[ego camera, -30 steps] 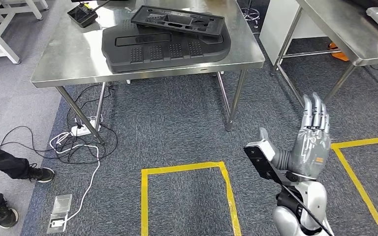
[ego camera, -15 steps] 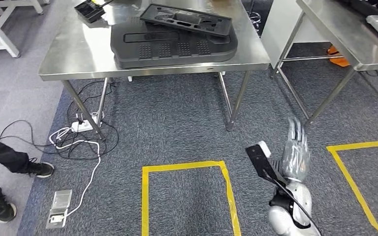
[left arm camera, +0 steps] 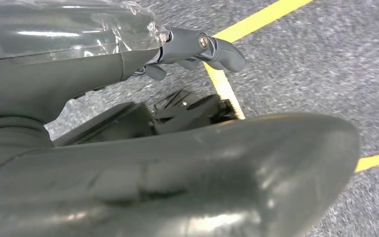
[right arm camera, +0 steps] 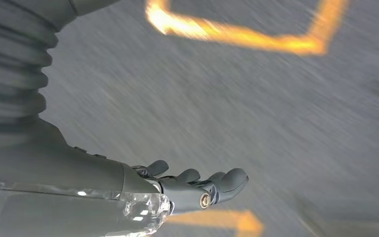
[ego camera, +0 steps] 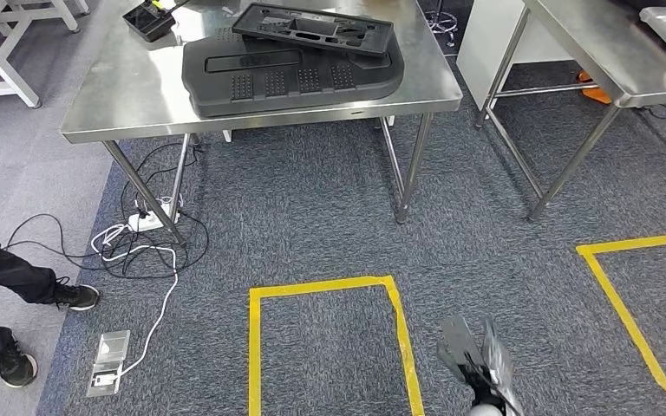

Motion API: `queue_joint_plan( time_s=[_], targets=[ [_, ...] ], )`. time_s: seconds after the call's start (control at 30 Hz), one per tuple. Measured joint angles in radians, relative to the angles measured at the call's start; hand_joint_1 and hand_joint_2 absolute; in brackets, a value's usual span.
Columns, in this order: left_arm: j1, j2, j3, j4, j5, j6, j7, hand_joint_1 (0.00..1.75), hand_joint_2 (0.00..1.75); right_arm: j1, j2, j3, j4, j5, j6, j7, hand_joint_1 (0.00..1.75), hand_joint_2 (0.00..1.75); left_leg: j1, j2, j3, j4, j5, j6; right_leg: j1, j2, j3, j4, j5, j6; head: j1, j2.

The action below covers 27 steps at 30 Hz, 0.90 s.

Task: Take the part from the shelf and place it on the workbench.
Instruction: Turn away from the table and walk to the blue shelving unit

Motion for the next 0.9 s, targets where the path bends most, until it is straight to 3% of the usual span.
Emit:
queue_joint_plan(
  time_s=[0.03,0.13,0.17,0.3,0.33,0.4,0.47,0.5,0.53,0.57,0.63,0.7,0.8,0.83,0.9],
  targets=[
    [0.001,0.0,-0.001,0.0,-0.001,-0.001,0.002,0.0,0.0,-0.002,0.007,-0.013,0.049,-0.04,0.031,-0.002,0.0,0.0,0.0,0.0,0.024,-0.033,0.021,0.002,0.0,0.0,-0.002,0.001,0.001,0.001,-0.002,0.0],
    [-0.004,0.0,-0.002,0.0,-0.009,-0.003,0.012,0.0,0.0,-0.015,0.031,-0.045,0.166,-0.098,0.106,0.026,0.0,0.0,-0.003,0.0,0.149,-0.262,0.117,0.019,0.002,0.004,-0.005,0.006,0.005,0.008,-0.01,0.0],
    [-0.007,0.001,-0.002,0.0,-0.012,-0.005,0.016,0.0,0.0,-0.021,0.038,-0.053,0.197,-0.106,0.122,0.035,0.0,0.0,-0.004,0.0,0.173,-0.313,0.133,0.023,0.003,0.005,-0.008,0.009,0.007,0.012,-0.012,0.0],
    [-0.014,0.001,-0.005,0.0,-0.02,-0.009,0.03,0.0,0.0,-0.039,0.062,-0.078,0.293,-0.116,0.161,0.047,0.0,0.0,-0.001,0.001,0.177,-0.352,0.15,0.039,0.004,0.008,-0.021,0.02,0.003,0.034,-0.01,0.0],
    [-0.016,0.001,-0.006,0.0,-0.02,-0.009,0.032,0.0,0.0,-0.042,0.066,-0.082,0.311,-0.114,0.164,0.044,0.0,0.0,0.001,0.002,0.173,-0.355,0.156,0.046,0.004,0.008,-0.034,0.049,-0.021,0.039,-0.007,0.0],
    [-0.019,0.001,-0.008,0.0,-0.02,-0.008,0.033,0.0,0.0,-0.047,0.072,-0.089,0.34,-0.113,0.168,0.036,0.0,0.0,0.001,0.004,0.162,-0.356,0.165,0.055,0.001,0.008,-0.087,0.176,-0.106,0.047,0.003,0.0],
    [-0.021,0.001,-0.009,0.0,-0.022,-0.008,0.033,0.0,0.0,-0.051,0.076,-0.095,0.364,-0.119,0.17,0.031,0.0,0.87,0.0,0.005,0.148,-0.35,0.17,0.057,-0.001,0.008,-0.146,0.327,-0.177,0.052,0.013,0.0],
    [-0.021,0.001,-0.01,0.0,-0.023,-0.008,0.035,0.0,0.0,-0.051,0.077,-0.098,0.375,-0.124,0.171,0.029,0.0,1.31,-0.001,0.005,0.141,-0.346,0.172,0.057,-0.001,0.007,-0.155,0.361,-0.186,0.053,0.018,0.0],
    [-0.021,0.001,-0.01,0.0,-0.024,-0.008,0.036,0.0,0.0,-0.051,0.079,-0.1,0.383,-0.127,0.172,0.027,0.0,1.75,0.0,0.006,0.137,-0.342,0.173,0.056,-0.002,0.007,-0.143,0.352,-0.174,0.052,0.022,0.0],
    [-0.021,0.001,-0.011,0.0,-0.026,-0.008,0.038,0.0,0.0,-0.052,0.08,-0.103,0.391,-0.13,0.173,0.026,0.0,1.75,0.0,0.005,0.134,-0.339,0.174,0.054,-0.002,0.007,-0.109,0.298,-0.146,0.05,0.027,0.0],
    [-0.024,0.0,-0.012,-0.001,-0.029,-0.008,0.04,0.0,0.0,-0.057,0.082,-0.108,0.402,-0.132,0.176,0.023,0.0,1.75,-0.001,0.005,0.132,-0.337,0.177,0.048,-0.001,0.01,-0.015,0.134,-0.078,0.045,0.035,0.0],
    [-0.028,0.0,-0.015,-0.001,-0.03,-0.008,0.045,0.0,0.0,-0.063,0.082,-0.111,0.412,-0.134,0.177,0.021,0.0,1.75,-0.003,0.005,0.127,-0.333,0.181,0.038,0.002,0.015,0.038,0.026,-0.044,0.037,0.04,0.0],
    [-0.031,0.0,-0.019,-0.001,-0.032,-0.008,0.05,0.0,0.0,-0.064,0.084,-0.113,0.426,-0.136,0.177,0.022,0.0,1.75,-0.004,0.004,0.121,-0.328,0.184,0.021,0.002,0.015,0.039,0.004,-0.033,0.021,0.033,0.0],
    [-0.031,0.0,-0.02,-0.001,-0.032,-0.008,0.05,0.0,0.0,-0.064,0.085,-0.113,0.43,-0.136,0.177,0.022,0.0,1.75,-0.003,0.003,0.114,-0.31,0.168,0.015,0.0,0.013,0.037,0.001,-0.028,0.014,0.029,0.0],
    [-0.031,0.0,-0.021,-0.001,-0.033,-0.007,0.051,0.0,0.0,-0.066,0.086,-0.113,0.435,-0.136,0.177,0.024,0.0,1.75,0.0,0.002,0.07,-0.204,0.096,0.005,-0.002,0.007,0.03,-0.004,-0.018,0.003,0.017,0.0]
  ],
)
